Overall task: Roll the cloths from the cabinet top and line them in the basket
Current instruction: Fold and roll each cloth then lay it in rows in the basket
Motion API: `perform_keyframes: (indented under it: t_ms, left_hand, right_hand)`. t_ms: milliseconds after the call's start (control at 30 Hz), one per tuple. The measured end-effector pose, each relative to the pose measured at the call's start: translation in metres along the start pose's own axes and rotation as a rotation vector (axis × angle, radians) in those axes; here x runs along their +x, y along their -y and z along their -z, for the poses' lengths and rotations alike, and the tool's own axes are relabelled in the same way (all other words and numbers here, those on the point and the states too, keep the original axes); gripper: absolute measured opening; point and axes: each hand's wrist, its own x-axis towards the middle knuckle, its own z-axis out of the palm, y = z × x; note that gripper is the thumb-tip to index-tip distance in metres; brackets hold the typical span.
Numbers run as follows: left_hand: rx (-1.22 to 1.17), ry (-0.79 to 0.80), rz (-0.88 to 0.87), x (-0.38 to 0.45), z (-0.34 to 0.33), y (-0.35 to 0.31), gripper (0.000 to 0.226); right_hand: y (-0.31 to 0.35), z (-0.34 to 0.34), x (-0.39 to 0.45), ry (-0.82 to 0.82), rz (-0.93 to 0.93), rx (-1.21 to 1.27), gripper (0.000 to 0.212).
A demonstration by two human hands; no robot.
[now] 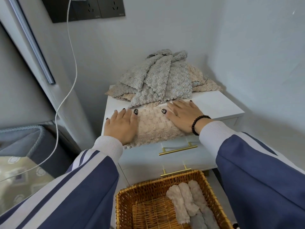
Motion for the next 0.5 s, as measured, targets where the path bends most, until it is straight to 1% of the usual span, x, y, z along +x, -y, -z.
perform_keyframes:
  t_ms: [100, 200, 267, 333, 367, 433, 500]
  left_hand:
    - [0.042, -0.008, 0.02, 0.001, -0.001, 0.002, 0.057]
    - [0.039, -0.092, 0.03, 0.0, 0.0, -0.002, 0.055]
    - [0.0, -0.114, 0.082, -0.003, 0.004, -0.004, 0.057]
    - [-0.107, -0.126, 0.129, -0.003, 0.007, -0.001, 0.059]
    - [-0.19, -0.138, 0.13, -0.005, 0.008, 0.003, 0.056]
    - [-0.376, -0.152, 0.117, -0.009, 0.009, 0.01, 0.041]
    - [-0.513, -0.149, 0.122, -0.02, 0.014, 0.014, 0.027]
  right_hand:
    - [-0.004, -0.001, 0.001, 0.016, -0.063, 0.022, 0.068]
    - [-0.004, -0.003, -0.001, -0.097, -0.074, 0.038, 0.053]
    - [-0.003, 0.0, -0.003, -0.165, -0.106, 0.061, 0.044]
    - [-0.003, 0.004, -0.006, -0.177, -0.187, 0.09, 0.043]
    - [-0.003, 0.008, -0.008, -0.166, -0.233, 0.115, 0.044]
    - [-0.003, 0.015, -0.016, -0.144, -0.299, 0.183, 0.044]
    - [-0.003, 0.023, -0.028, -0.162, -0.315, 0.322, 0.038]
